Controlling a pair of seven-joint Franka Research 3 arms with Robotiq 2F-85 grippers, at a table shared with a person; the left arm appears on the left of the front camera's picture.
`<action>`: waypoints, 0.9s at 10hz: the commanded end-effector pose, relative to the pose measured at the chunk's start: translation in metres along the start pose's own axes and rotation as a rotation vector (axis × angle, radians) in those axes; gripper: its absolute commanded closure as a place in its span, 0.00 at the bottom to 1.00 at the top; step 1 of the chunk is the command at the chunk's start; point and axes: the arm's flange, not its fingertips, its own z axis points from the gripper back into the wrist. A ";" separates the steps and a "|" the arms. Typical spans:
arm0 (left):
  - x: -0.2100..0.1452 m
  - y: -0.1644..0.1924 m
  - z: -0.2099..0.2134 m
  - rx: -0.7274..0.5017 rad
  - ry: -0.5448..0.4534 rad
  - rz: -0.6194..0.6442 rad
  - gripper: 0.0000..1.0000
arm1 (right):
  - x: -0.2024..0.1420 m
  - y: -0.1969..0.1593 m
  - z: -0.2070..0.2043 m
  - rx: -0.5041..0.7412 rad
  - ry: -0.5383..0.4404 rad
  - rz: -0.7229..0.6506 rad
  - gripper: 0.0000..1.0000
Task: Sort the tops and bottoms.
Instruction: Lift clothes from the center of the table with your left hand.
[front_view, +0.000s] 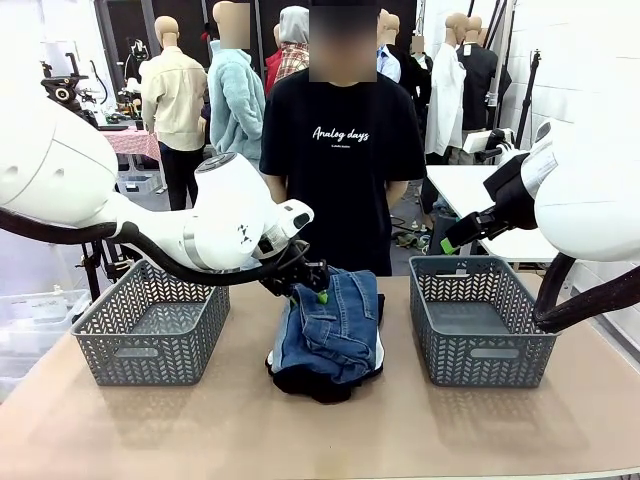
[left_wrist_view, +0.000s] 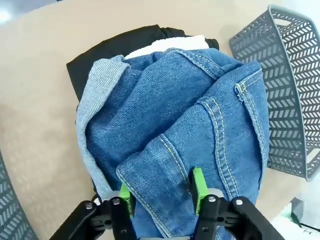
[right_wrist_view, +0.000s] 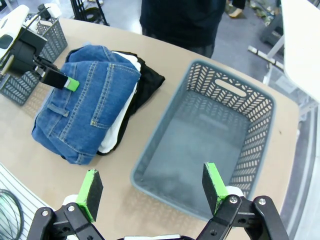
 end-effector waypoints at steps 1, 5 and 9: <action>0.004 0.003 0.001 -0.025 0.025 -0.001 1.00 | -0.004 0.000 -0.001 0.005 0.005 -0.002 0.00; 0.004 -0.001 0.006 -0.019 0.008 -0.024 1.00 | -0.004 0.000 -0.001 0.005 0.005 -0.002 0.00; 0.002 -0.004 0.004 -0.004 -0.004 -0.010 1.00 | -0.004 0.000 -0.001 0.005 0.005 -0.002 0.00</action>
